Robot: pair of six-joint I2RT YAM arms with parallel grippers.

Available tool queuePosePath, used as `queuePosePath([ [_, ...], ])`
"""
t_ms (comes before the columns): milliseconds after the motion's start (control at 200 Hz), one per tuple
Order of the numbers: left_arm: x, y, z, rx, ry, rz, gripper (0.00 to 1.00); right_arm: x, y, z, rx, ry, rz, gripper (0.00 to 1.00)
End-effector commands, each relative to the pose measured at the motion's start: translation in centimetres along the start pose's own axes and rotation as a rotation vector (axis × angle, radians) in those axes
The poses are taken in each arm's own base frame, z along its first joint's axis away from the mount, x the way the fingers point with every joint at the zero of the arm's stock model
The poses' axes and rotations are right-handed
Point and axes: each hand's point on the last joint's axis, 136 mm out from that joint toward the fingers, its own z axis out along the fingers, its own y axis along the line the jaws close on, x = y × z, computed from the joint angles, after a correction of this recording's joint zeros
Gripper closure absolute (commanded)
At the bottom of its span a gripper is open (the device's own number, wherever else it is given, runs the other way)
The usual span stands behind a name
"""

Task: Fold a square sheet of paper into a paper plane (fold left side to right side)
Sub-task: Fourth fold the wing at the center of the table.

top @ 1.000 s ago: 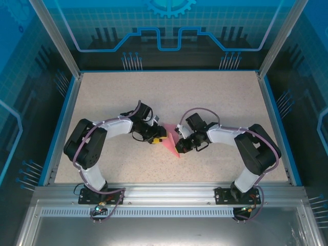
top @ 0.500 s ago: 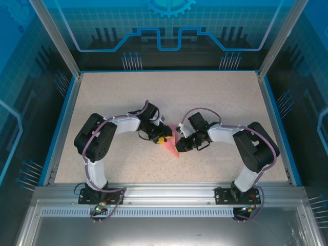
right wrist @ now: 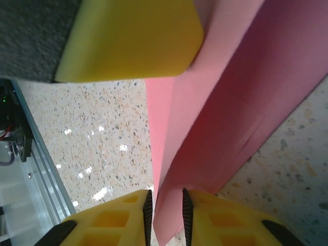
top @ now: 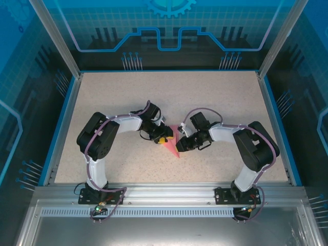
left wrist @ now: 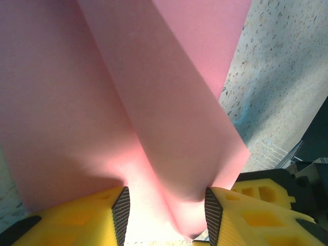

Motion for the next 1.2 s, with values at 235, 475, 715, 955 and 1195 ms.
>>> queuePosePath([
  [235, 0.2, 1.6, 0.8, -0.063, 0.009, -0.035, 0.54, -3.5, 1.4, -2.9, -0.168, -0.134, 0.078, 0.63],
  [475, 0.2, 1.6, 0.8, -0.061, 0.01, -0.037, 0.54, -5.0, 0.4, -2.3, -0.149, -0.138, 0.121, 0.63],
  [715, 0.2, 1.7, 0.9, -0.062, 0.011, -0.036, 0.54, -4.9, 0.0, -1.3, -0.164, -0.112, 0.136, 0.71],
  [955, 0.3, 1.8, 0.8, -0.065, 0.013, -0.038, 0.54, -4.6, -0.4, -0.8, -0.158, -0.098, 0.149, 0.8],
  [1195, 0.3, 1.8, 0.8, -0.065, 0.014, -0.037, 0.54, -4.6, -0.3, -0.4, -0.165, -0.089, 0.149, 0.83],
])
